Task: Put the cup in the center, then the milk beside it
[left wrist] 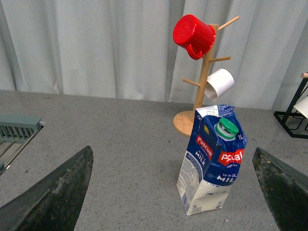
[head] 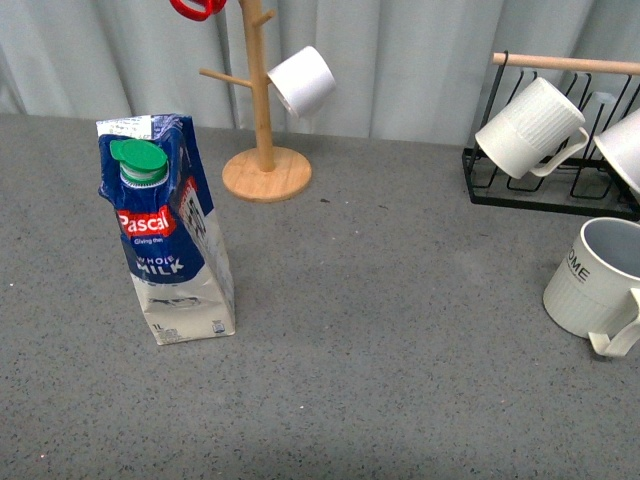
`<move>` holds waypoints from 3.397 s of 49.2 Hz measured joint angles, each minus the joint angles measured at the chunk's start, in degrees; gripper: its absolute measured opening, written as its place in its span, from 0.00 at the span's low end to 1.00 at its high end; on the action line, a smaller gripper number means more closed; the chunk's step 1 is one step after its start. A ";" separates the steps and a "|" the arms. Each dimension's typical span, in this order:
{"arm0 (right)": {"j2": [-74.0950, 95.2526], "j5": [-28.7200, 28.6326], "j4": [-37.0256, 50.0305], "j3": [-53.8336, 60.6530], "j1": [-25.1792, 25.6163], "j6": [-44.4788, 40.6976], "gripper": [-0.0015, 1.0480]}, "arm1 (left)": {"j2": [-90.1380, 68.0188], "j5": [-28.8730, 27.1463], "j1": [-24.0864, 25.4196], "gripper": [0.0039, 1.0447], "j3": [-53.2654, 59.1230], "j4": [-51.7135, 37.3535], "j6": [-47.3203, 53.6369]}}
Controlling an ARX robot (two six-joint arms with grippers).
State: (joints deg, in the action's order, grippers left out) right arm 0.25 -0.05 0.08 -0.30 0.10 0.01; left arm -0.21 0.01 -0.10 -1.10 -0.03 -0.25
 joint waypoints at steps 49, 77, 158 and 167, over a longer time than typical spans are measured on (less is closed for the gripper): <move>0.00 0.00 0.00 0.00 0.00 0.00 0.91 | 0.00 0.00 0.00 0.94 0.00 0.00 0.00; 0.00 0.00 0.00 0.00 0.00 0.00 0.91 | 0.00 0.00 0.00 0.94 0.00 0.00 0.00; 101.68 2.56 18.29 -39.69 6.84 4.17 0.91 | 0.00 0.00 0.00 0.94 0.00 0.00 0.00; 106.81 3.06 15.56 -44.61 7.15 6.97 0.91 | 0.00 0.00 0.00 0.94 0.00 0.00 0.00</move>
State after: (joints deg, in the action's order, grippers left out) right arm 107.07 3.01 15.64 -44.91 7.25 6.98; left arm -0.21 0.01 -0.10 -1.10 -0.03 -0.25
